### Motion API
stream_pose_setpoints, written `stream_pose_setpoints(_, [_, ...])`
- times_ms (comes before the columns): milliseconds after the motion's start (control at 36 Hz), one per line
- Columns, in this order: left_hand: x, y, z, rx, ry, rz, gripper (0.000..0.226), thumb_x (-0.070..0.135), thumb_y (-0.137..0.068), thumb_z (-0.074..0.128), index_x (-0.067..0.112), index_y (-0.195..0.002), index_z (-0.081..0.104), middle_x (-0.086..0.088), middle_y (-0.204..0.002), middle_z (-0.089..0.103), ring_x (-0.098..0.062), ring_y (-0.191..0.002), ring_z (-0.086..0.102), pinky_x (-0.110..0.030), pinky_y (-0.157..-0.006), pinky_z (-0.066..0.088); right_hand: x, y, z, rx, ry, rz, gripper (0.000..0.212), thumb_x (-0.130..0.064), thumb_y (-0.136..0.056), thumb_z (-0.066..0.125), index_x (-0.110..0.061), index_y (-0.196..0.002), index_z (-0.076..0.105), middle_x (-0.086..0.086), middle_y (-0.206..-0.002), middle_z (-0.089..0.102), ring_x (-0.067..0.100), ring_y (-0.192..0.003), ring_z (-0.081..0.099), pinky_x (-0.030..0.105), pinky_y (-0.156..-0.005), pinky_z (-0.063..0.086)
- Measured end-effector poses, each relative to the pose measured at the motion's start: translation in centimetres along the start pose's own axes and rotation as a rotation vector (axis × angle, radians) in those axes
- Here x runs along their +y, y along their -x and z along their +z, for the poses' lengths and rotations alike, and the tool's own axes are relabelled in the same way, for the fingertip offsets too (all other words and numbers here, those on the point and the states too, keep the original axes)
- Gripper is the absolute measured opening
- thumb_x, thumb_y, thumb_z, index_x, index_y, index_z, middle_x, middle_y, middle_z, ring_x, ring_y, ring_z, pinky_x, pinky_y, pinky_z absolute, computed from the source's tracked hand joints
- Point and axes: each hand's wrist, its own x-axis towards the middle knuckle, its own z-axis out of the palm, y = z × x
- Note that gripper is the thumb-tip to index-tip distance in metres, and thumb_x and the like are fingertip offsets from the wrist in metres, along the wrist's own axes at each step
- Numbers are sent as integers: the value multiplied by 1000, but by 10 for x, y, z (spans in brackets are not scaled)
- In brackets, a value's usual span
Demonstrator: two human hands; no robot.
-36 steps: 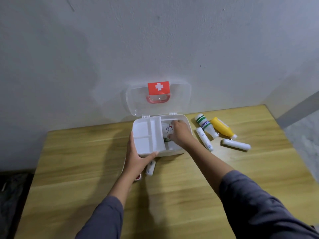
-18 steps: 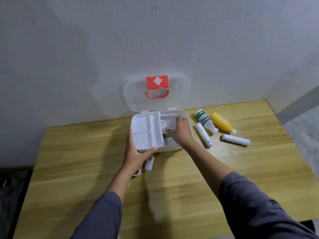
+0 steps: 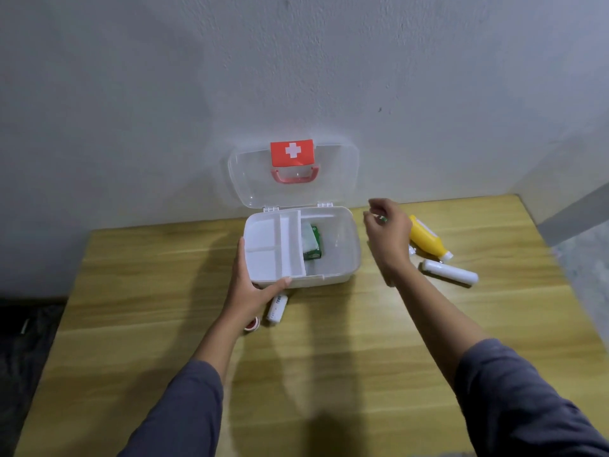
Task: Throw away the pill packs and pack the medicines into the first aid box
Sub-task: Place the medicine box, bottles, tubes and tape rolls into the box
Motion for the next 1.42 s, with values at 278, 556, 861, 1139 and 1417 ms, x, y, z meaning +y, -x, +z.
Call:
stream_pose_setpoints(278, [-2, -2, 3, 9, 30, -1, 115, 26, -65, 85, 33, -148, 6, 15, -153, 15, 1, -136, 21, -9, -94, 30, 72, -19, -23, -222, 365, 131, 44, -8, -85, 55, -1, -127, 46, 25, -120, 52, 40, -107, 51, 39, -87, 41])
stream_pose_setpoints(556, [0, 0, 3, -3, 55, -28, 115, 26, -66, 83, 35, -147, 1, 19, -149, 15, 1, -135, 20, -24, -106, 27, 65, -20, -21, -182, 336, 90, 47, -14, -87, 55, -5, -131, 43, 23, -119, 52, 38, -106, 50, 39, -86, 41])
stream_pose_setpoints(861, [-1, 1, 3, -2, 68, -15, 116, 31, -64, 85, 37, -146, 3, 19, -147, 16, 1, -132, 21, -24, -103, 27, -15, 12, -55, -337, 213, -220, 37, -24, -71, 75, -16, -105, 62, 1, -91, 66, 17, -83, 61, 27, -74, 47])
stream_pose_setpoints(1139, [-4, -2, 1, -2, 19, 46, 113, 30, -65, 84, 34, -146, 6, 18, -142, 22, 0, -129, 23, -24, -103, 27, -45, 31, -1, -810, 661, -198, 47, -31, -71, 75, -13, -113, 63, 7, -107, 66, 23, -89, 61, 33, -72, 53])
stream_pose_setpoints(1417, [-4, -3, 0, 14, 5, 100, 111, 33, -64, 84, 33, -146, 9, 13, -150, 21, -2, -135, 22, -27, -108, 26, -49, 41, 28, -693, 537, -194, 26, -15, -78, 65, -4, -102, 62, 14, -99, 65, 19, -76, 49, 19, -48, 30])
